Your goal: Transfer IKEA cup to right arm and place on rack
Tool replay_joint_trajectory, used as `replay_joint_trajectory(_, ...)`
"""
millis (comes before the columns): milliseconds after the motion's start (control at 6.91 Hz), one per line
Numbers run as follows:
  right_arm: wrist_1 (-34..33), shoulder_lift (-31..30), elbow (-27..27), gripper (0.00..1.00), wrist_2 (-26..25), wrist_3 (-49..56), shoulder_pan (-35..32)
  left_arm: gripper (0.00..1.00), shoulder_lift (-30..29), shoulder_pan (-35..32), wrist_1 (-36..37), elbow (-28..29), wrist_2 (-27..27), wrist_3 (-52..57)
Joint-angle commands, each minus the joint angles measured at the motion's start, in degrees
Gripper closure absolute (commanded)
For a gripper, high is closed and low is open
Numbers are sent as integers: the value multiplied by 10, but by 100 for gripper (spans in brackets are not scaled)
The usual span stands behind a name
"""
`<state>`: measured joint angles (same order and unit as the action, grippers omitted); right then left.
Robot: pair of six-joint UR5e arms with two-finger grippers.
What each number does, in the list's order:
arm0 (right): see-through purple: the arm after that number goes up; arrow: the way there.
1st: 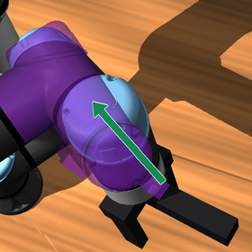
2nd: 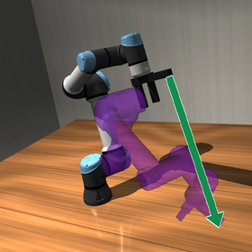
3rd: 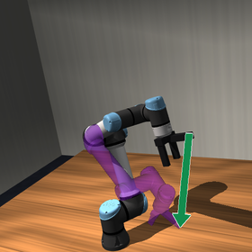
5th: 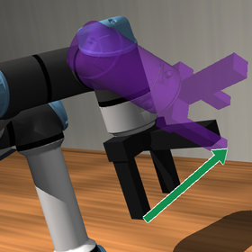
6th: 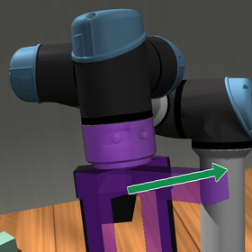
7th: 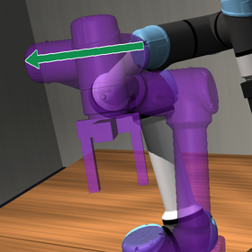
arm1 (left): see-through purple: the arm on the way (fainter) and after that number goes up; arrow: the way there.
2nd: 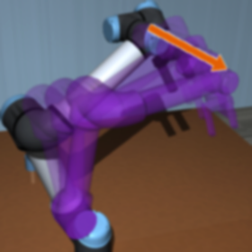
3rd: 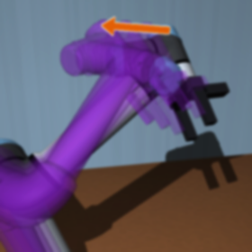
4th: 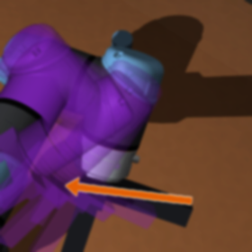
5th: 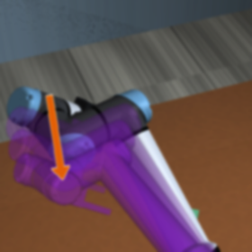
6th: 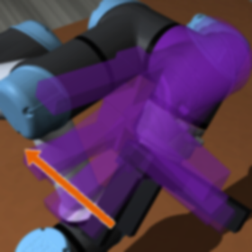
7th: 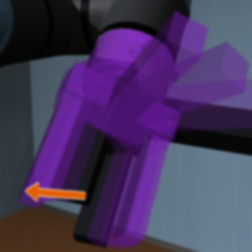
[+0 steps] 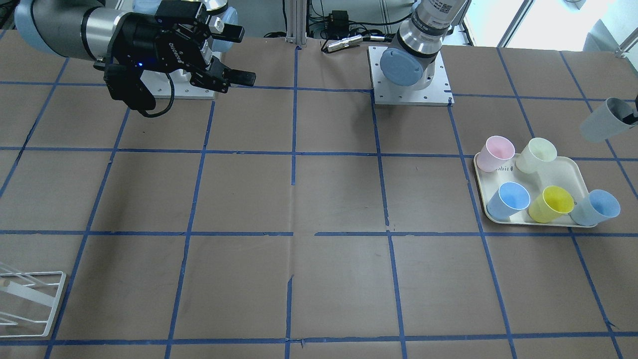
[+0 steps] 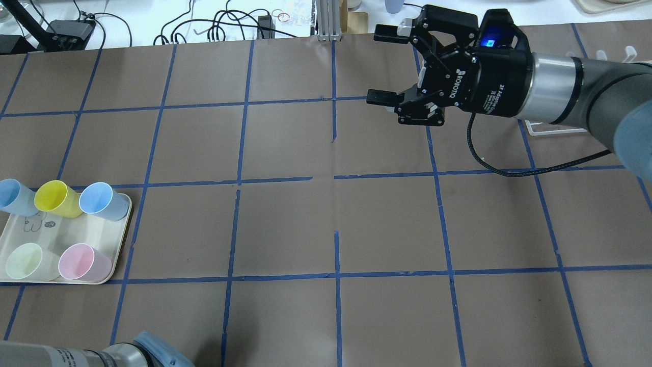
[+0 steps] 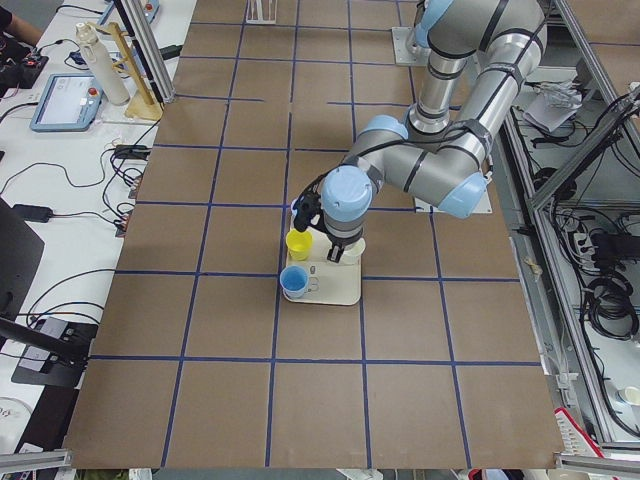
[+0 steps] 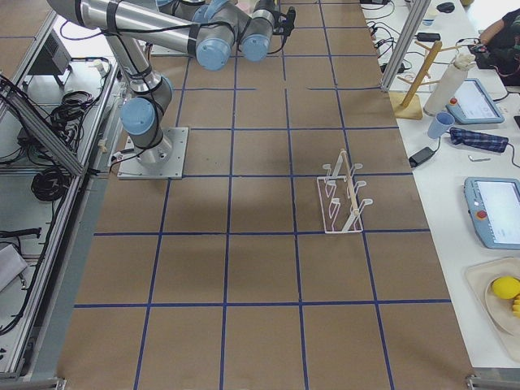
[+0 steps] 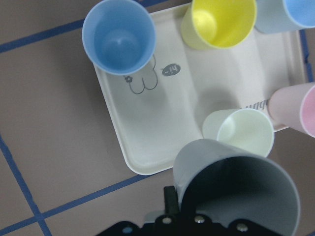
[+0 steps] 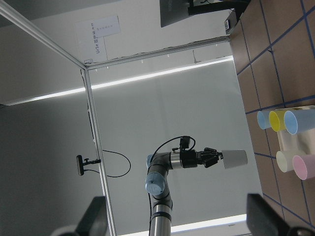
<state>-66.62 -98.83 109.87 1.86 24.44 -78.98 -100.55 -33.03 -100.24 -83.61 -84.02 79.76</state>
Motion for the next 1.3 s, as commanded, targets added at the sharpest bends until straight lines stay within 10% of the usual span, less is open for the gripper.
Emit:
replay_joint_trajectory(0, 2, 0, 0, 0, 1, 3, 1, 100, 14, -77, -152, 47, 95, -5)
replay_joint_trajectory(1158, 0, 0, 2, 0, -3, 5, 0, 100, 57, -404, -557, -30, 654, -31)
